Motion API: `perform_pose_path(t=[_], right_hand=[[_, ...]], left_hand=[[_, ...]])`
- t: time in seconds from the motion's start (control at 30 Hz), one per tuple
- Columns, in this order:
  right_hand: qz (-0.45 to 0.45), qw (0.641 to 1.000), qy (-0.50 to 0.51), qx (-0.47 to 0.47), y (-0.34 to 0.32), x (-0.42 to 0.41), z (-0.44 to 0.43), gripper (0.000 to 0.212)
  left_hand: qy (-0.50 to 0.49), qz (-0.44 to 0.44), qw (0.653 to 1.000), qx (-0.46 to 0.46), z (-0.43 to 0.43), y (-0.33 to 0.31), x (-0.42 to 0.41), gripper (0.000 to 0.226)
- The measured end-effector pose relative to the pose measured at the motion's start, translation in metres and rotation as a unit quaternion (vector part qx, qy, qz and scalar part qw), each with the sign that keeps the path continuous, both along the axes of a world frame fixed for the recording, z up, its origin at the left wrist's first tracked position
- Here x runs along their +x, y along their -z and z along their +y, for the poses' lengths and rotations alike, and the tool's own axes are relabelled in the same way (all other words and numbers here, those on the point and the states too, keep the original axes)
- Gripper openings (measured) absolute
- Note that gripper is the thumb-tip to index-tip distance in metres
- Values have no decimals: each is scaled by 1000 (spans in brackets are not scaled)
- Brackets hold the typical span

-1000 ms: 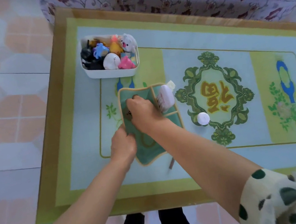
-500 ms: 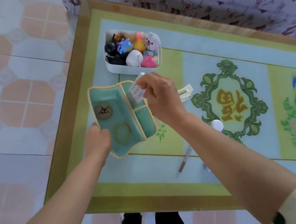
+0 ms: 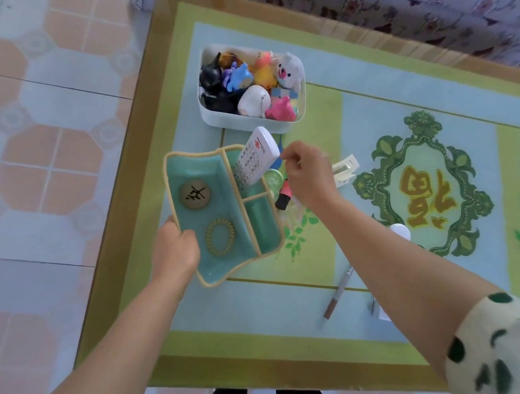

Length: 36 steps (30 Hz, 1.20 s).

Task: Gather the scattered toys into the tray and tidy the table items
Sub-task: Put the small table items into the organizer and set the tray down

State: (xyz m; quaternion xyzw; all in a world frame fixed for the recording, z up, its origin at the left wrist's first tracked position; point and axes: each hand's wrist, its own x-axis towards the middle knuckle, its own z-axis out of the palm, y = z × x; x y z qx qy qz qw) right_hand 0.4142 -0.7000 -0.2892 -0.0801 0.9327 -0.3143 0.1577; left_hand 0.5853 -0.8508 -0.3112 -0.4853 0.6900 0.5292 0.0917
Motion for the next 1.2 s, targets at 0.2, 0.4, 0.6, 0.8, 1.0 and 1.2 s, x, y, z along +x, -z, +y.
perform_pose_path(t=[0.2,0.4,0.6,0.8,1.0,1.2], right_hand=[[-43,961,-137,238,40,7,-13,34],[-21,948,-135,287,54,0,-18,28],[-61,989,-41,129,36,-8,-6,47],[-47,997,33,-58,-34,-23,21,51],[-4,982,-16,-188,-119,7,21,49],[-82,966,-126,-211,-131,61,-6,53]], left_hand=[[7,8,1000,-11,1,1,-6,21],[11,15,1000,-16,0,1,-7,27],[10,11,1000,-17,2,1,-8,26],[1,-3,1000,-13,7,-5,-13,21],[4,-12,1000,-1,15,-23,-21,19],[4,19,1000,18,29,-46,-31,37]])
